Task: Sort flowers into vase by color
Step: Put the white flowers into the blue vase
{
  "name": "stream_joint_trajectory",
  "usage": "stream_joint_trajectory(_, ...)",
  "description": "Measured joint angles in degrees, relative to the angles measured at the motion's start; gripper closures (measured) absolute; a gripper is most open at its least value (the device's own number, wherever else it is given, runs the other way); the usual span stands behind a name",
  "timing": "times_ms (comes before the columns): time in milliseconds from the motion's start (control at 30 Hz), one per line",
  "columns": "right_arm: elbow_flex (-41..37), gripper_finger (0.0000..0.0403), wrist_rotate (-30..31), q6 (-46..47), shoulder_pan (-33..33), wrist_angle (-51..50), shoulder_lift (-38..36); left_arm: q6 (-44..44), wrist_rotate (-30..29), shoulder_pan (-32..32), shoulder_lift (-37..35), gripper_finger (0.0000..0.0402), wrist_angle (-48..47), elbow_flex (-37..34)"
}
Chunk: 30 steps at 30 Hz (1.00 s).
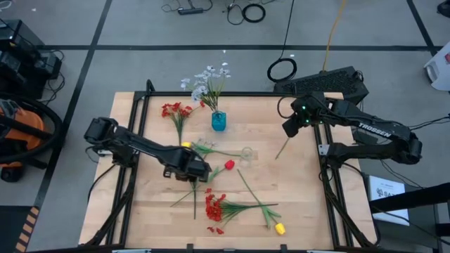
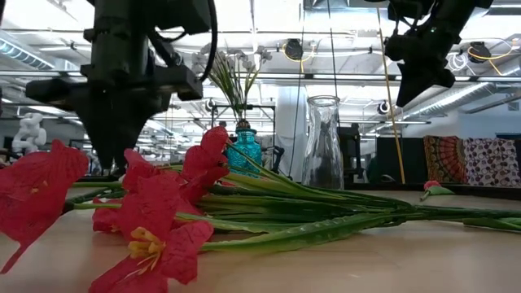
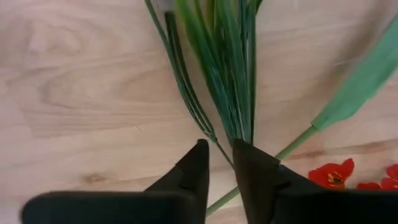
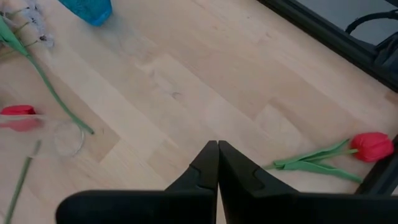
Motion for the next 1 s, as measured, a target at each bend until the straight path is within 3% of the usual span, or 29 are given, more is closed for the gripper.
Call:
stream_joint_trajectory(233,0.00,0.0403,0.00,-0.34,0.00,0.00,0.00,-2.17,0.67,-0.10,0.88,0.0276,1.68,-0.02)
stream_joint_trajectory(600,0.00,0.0403,0.00,-0.34,0.02,0.00,0.00,-3.50,-0.92,-0.24,3.04,0.0274,6.08,-0.07)
stream_joint_trajectory(1000,0.02,0.0403,0.00,-0.37,0.02,0.34,0.02,-4.10,1.70,-0.22,9.12,0.0274,10.76,0.11)
